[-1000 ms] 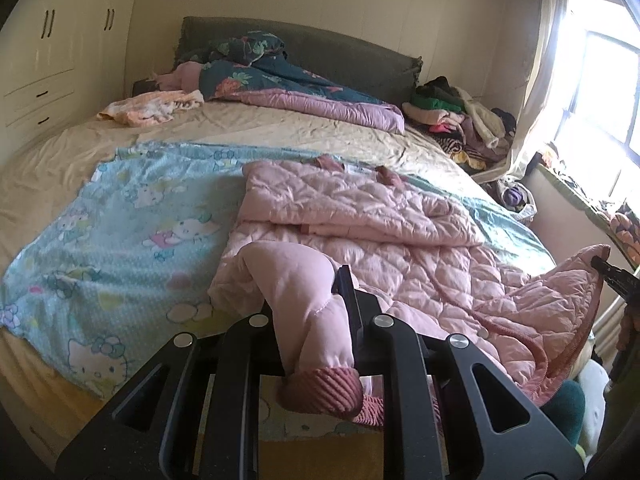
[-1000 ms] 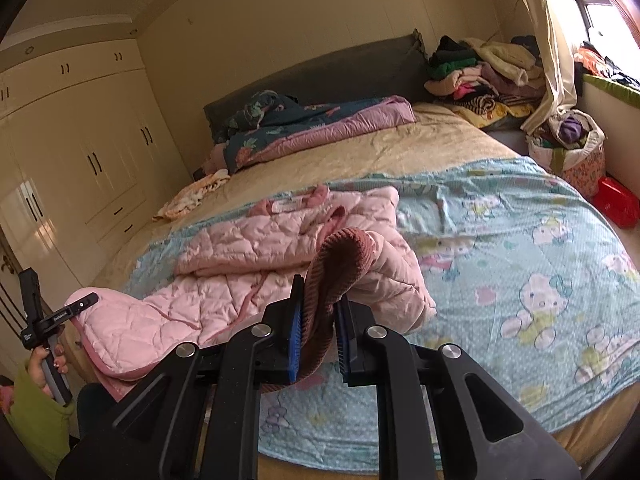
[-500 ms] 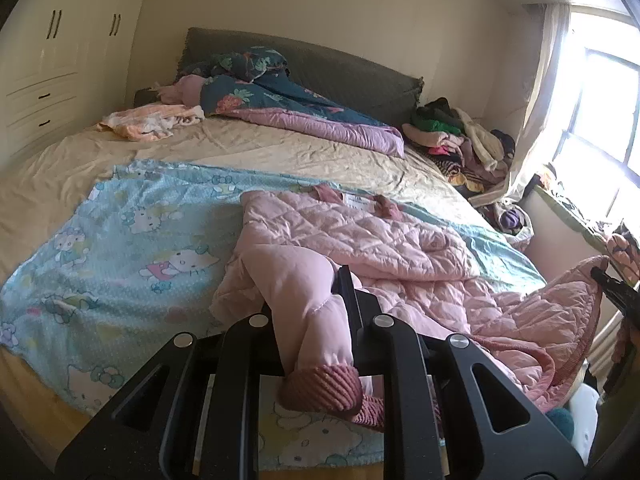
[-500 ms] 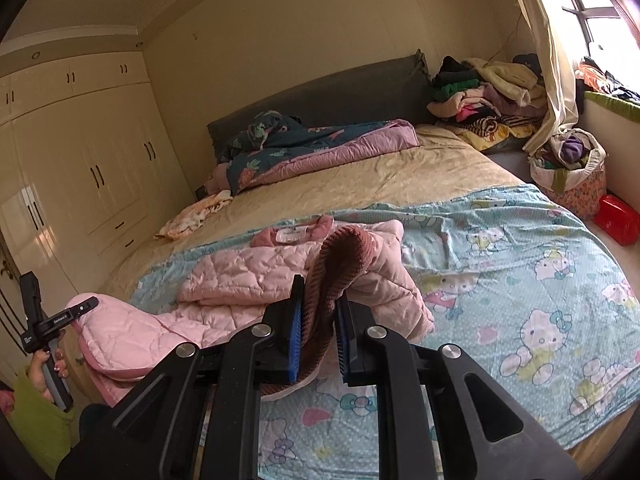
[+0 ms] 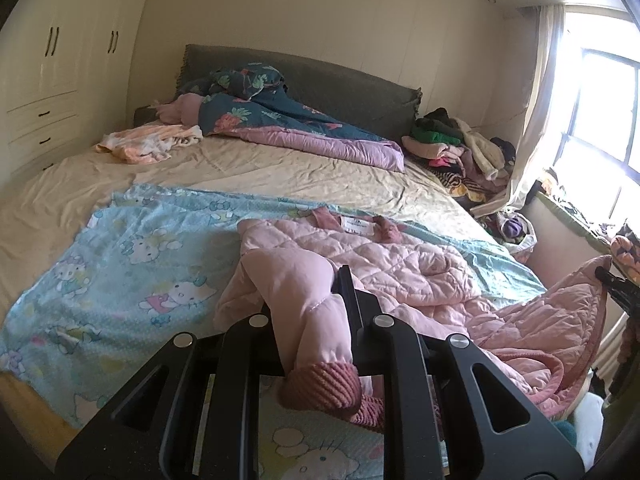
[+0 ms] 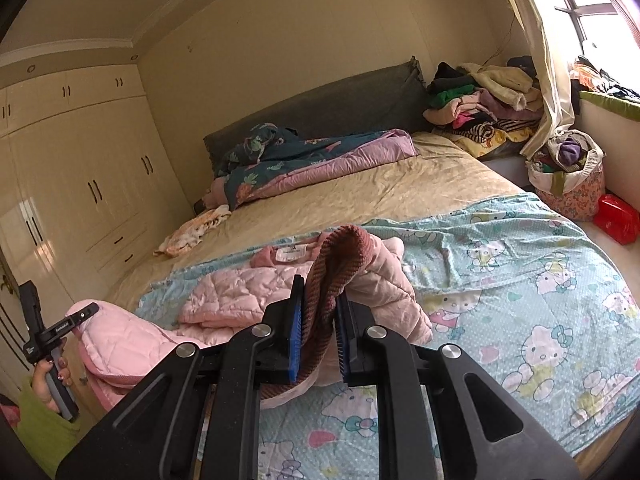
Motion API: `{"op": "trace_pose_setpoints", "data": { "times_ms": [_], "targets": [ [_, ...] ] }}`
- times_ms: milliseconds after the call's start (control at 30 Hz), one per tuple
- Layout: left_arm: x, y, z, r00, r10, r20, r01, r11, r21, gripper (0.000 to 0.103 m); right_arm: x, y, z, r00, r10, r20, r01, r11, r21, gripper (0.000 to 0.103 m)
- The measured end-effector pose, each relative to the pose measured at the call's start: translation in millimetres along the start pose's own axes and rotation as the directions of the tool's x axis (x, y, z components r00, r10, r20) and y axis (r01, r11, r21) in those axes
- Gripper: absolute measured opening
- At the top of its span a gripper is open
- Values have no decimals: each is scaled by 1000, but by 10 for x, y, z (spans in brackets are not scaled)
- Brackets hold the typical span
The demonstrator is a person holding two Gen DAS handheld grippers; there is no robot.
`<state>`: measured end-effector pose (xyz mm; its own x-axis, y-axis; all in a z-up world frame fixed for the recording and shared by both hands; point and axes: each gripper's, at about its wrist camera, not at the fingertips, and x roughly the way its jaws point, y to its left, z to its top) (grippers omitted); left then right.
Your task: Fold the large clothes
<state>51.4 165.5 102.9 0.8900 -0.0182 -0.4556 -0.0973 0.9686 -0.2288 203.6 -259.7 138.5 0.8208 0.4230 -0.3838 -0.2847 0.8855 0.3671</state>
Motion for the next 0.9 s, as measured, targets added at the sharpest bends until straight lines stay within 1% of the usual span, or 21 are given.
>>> {"op": "trace_pose_setpoints", "data": {
  "times_ms": [400,900],
  "targets": [
    [37,-29,161,1000,4,18,-4,1000,0,10,56,55,180,1000,-9,21,9,1000,-1,13],
    [212,-30,390,999,13,43,-12,999,-29,11,245,-42,414,999,-18,38,16,999,38,13]
  ]
}}
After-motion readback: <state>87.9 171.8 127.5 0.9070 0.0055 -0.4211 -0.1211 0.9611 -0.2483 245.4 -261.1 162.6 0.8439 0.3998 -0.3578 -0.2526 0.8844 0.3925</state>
